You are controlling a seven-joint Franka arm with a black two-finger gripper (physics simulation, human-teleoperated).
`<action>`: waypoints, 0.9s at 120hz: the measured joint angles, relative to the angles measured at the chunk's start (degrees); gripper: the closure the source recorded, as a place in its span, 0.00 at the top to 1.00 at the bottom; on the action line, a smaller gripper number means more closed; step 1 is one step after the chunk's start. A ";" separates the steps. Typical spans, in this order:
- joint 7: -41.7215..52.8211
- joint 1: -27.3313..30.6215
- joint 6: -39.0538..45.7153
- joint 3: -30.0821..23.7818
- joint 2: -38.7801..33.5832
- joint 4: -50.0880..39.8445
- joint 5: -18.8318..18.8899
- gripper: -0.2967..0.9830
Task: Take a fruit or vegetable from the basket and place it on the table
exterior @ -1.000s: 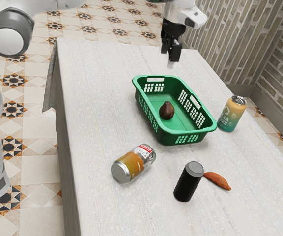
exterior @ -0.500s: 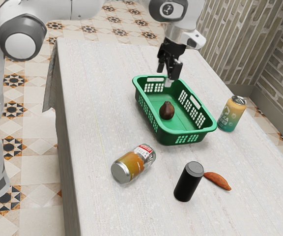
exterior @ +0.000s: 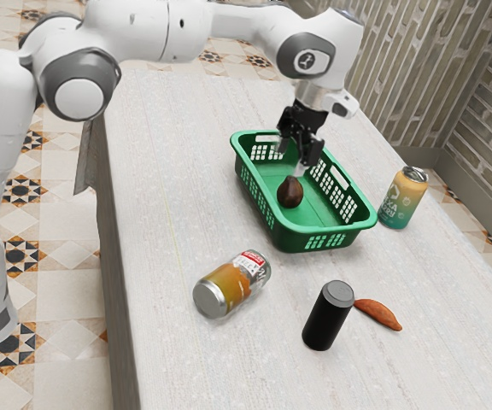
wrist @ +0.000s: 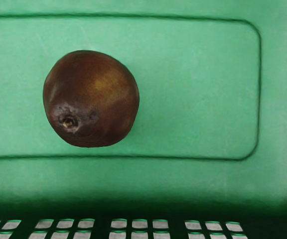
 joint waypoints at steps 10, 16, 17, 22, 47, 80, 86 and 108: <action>-0.14 0.66 0.84 -0.14 1.15 0.61 -0.21 0.77; -0.21 1.53 1.56 -0.86 2.14 1.40 -0.32 0.77; -0.22 1.70 1.66 -1.00 2.30 1.56 -0.34 0.77; -0.26 2.62 2.14 -1.87 3.19 2.49 -0.43 0.77; -0.46 5.26 3.59 -3.96 6.29 4.91 -0.57 0.77; -0.63 7.35 4.69 -4.62 9.26 5.53 -0.60 0.77; -0.66 7.47 4.79 -4.66 9.54 5.53 -0.60 0.77; -0.72 7.60 5.32 -5.39 10.47 5.52 -0.60 0.77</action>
